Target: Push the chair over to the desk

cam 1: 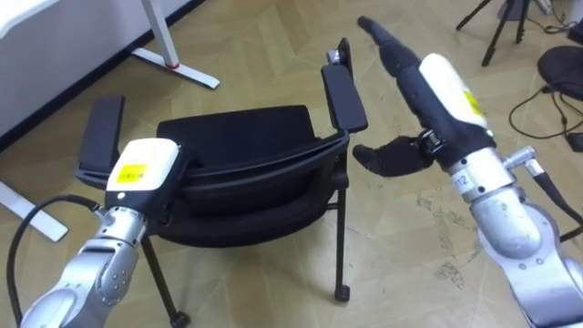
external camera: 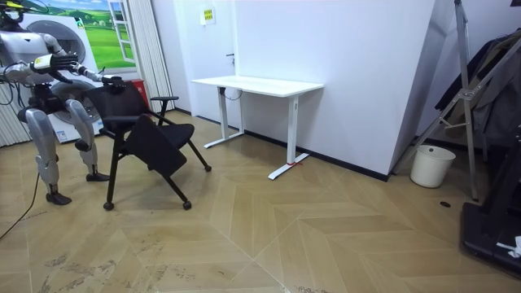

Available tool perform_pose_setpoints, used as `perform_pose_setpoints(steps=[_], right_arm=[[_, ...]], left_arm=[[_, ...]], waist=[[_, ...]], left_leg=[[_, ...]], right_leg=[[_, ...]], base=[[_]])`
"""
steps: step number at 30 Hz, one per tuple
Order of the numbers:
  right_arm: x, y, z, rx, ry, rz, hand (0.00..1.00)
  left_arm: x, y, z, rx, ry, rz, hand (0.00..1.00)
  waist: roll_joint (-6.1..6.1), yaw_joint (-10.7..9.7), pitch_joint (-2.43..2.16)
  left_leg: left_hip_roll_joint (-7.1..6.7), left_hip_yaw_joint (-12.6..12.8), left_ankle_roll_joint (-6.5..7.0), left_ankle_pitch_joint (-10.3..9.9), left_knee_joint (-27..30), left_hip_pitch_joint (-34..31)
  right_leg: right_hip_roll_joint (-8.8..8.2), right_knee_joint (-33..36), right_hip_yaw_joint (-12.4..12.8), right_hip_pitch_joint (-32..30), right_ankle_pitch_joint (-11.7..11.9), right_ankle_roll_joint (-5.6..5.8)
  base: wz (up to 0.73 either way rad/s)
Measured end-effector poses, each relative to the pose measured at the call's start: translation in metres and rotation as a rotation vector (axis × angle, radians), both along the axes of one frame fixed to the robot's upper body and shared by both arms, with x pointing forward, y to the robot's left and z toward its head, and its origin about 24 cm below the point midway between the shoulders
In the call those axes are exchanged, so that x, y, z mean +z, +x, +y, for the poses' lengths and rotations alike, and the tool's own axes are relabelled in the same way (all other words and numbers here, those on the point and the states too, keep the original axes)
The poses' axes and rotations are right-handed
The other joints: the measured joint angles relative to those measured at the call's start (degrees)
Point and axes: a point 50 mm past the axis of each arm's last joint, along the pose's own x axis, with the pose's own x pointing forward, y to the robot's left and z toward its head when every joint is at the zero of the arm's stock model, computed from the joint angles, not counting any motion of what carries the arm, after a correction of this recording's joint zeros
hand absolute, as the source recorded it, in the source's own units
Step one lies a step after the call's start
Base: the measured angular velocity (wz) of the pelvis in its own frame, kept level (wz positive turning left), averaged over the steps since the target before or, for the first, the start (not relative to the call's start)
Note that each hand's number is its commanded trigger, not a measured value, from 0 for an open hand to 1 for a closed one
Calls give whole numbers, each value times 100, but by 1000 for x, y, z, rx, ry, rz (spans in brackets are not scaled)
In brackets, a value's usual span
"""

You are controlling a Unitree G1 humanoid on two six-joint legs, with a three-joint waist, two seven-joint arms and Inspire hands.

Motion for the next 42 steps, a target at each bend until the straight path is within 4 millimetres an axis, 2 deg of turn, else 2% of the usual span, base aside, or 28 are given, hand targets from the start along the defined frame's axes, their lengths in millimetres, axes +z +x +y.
perform_pose_setpoints(steps=[12, 17, 20, 28, 35, 39, 42], right_arm=[[-7, -1, 5, 18, -197, -1, 0], [-21, 0, 4, 22, -227, 61, 0], [-30, -1, 6, 40, -274, 103, 0], [-34, 4, 6, 33, -400, 93, 0], [-35, 12, 8, 29, -494, 74, 0], [-36, 18, 19, 52, -511, 67, 0], [-38, 18, 19, 50, -508, 74, 0]], left_arm=[[2, 4, -1, -12, 12, 1, 100], [3, 5, -3, -23, 15, 3, 100], [4, 6, -5, -33, 17, 5, 100], [7, 12, -14, -60, 21, 5, 100], [5, 13, -21, -80, 25, 8, 100], [6, 15, -26, -94, 33, 1, 100], [7, 18, -31, -112, 40, -2, 100]], waist=[[-58, 8, 20], [-84, 19, 15], [-85, 72, 15], [-103, 250, 9], [-118, 317, 10], [-170, 321, 11], [-218, 420, 14]], left_leg=[[-2, -35, -13, 8, -6, -10], [-3, -76, -15, 9, -4, -10], [-3, -77, -15, 9, -6, -20], [-4, -108, -15, 9, -7, -43], [-17, -165, -16, 10, -33, 1], [-33, -284, -15, 11, -40, 4], [-38, -308, -15, 11, -40, 5]], right_leg=[[-3, -59, -122, 38, 2, -3], [-3, -59, -182, 62, 2, -3], [-3, -59, -207, 58, 2, -3], [-4, -55, -233, 37, 2, -3], [-4, -51, -254, 90, 2, -3], [-4, -52, -295, 130, 1, -3], [-4, -54, -295, 142, 1, -3]], base=[[1], [4], [0], [0], [3], [10], [4]])
